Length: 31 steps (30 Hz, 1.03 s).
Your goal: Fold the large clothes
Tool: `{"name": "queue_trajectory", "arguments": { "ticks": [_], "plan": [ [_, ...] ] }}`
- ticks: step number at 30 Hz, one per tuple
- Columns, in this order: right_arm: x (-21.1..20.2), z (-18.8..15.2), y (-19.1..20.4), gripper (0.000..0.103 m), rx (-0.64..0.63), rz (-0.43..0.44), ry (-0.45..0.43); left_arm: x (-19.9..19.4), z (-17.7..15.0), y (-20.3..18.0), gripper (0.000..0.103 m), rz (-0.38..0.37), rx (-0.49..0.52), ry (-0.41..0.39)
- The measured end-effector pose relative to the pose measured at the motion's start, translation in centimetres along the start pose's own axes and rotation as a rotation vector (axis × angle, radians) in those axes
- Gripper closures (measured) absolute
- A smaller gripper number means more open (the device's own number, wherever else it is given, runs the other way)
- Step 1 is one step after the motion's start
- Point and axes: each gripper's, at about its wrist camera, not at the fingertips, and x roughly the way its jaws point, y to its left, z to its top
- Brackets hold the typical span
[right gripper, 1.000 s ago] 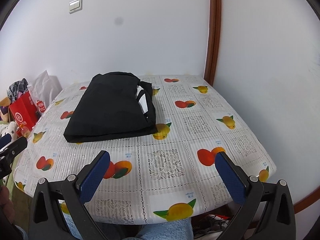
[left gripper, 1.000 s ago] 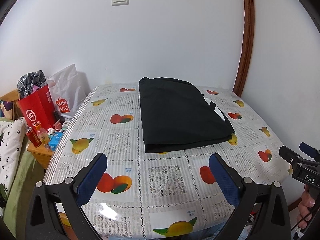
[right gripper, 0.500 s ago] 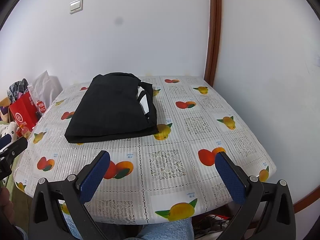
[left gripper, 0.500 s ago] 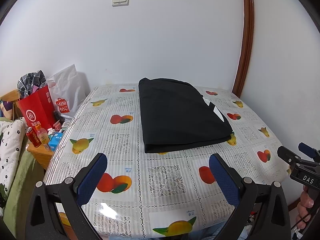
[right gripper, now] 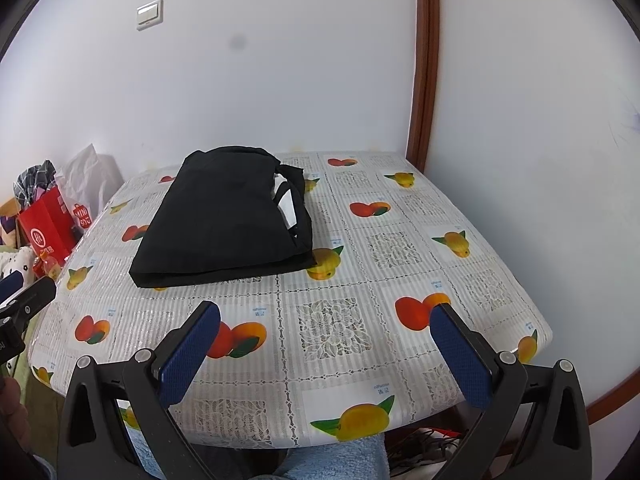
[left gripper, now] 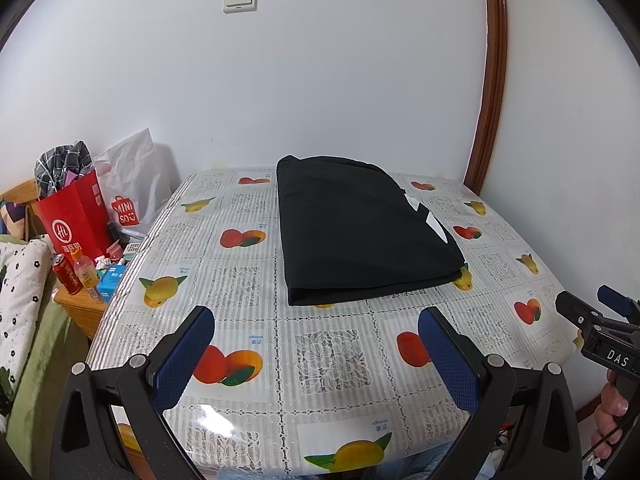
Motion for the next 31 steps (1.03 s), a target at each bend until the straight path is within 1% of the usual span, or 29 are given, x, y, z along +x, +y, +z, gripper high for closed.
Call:
{"name": "queue_trajectory", "arguments": {
  "ticks": [22,31],
  "plan": [
    [-0.48,0.04,-0.41,0.0,0.018,0.002,-0.008,-0.26,0.17,0.05,0.0,-0.002,0.0,-0.001],
    [-0.77,0.13,-0.26,0.0,0.018,0.004,-0.015,-0.21,0.64,0.7,0.0,-0.015,-0.018,-0.001]
  ]
}}
